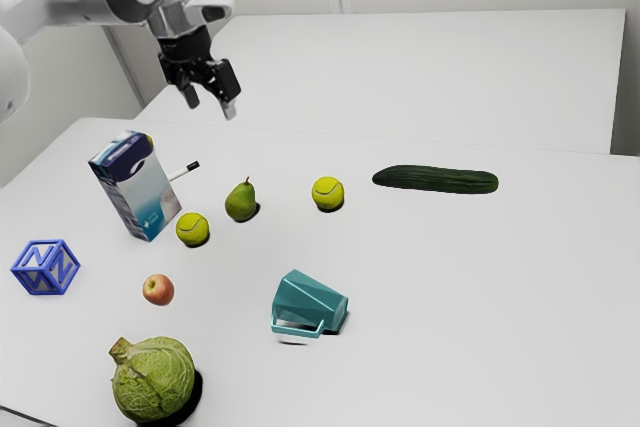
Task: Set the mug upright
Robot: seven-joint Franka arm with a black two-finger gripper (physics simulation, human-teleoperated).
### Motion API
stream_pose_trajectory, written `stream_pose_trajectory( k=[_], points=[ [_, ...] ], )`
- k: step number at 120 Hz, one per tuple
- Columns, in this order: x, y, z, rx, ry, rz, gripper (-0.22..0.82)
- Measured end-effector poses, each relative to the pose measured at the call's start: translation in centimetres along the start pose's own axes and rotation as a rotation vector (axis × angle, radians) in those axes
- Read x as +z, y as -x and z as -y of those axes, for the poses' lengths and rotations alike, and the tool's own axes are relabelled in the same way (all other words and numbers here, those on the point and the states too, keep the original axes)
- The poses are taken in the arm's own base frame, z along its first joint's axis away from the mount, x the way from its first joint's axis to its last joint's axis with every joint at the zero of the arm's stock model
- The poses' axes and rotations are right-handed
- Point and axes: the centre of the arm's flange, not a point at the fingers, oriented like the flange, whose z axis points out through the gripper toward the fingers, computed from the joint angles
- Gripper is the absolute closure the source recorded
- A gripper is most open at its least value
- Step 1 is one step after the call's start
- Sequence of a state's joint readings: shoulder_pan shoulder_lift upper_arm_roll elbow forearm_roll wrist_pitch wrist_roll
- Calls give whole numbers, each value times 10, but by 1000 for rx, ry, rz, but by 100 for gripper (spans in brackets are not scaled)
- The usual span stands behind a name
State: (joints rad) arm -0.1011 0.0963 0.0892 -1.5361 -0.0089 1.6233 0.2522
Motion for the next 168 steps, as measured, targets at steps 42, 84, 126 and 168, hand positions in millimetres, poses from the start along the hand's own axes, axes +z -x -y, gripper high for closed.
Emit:
stream_pose_trajectory(
  k=[42,84,126,168],
  points=[
    [33,44,-11,-35,151,40,0],
    [115,74,-22,-153,480,134,0],
    [182,77,-37,-159,633,169,0],
    [258,71,-34,-184,746,184,1]
  ],
)
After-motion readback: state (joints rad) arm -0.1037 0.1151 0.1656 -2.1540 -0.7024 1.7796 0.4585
